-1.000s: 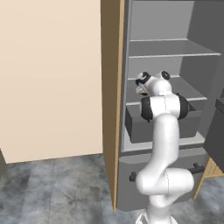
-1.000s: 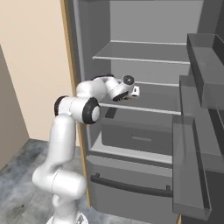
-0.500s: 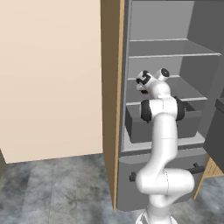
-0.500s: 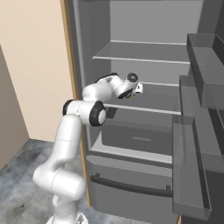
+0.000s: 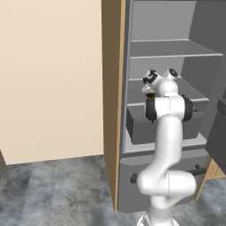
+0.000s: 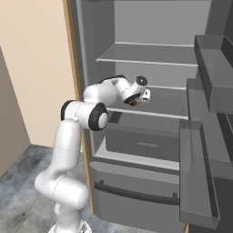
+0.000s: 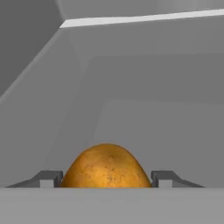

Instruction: Open the fridge, remove the mango, broccoli, and chicken drumstick, and place them on any counter.

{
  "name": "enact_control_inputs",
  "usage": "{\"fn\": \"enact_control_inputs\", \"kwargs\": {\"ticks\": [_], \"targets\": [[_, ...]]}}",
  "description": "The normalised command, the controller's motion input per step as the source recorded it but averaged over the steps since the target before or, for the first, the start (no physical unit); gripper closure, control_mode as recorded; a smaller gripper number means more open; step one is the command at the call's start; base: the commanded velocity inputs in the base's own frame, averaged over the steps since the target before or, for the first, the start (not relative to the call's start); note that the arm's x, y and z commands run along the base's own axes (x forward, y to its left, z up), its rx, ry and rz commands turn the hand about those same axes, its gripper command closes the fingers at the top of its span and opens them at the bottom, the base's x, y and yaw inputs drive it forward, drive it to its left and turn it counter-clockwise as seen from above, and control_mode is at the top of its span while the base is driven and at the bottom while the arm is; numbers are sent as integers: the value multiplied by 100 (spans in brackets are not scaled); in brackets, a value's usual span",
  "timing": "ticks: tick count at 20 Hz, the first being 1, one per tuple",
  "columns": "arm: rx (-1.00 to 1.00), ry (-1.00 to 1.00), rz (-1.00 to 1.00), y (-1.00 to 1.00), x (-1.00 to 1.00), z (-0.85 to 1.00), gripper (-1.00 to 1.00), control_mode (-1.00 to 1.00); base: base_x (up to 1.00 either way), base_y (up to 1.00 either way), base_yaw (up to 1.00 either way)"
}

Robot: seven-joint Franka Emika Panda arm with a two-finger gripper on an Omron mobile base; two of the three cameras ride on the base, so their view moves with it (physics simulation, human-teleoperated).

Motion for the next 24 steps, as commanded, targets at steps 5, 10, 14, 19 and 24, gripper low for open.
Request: {"fn": "enact_control_inputs", "kwargs": {"ticks": [5,10,14,19,24], "targets": [[0,-25,0,0,-100,6,100,-100,0,0,0],[0,-35,-3,3,-100,76,100,-100,0,0,0],[0,-16,0,2,-100,100,100,-100,0,0,0],[0,3,0,9,-100,100,100,-100,0,0,0],[0,27,0,16,-100,100,100,-100,0,0,0]]}}
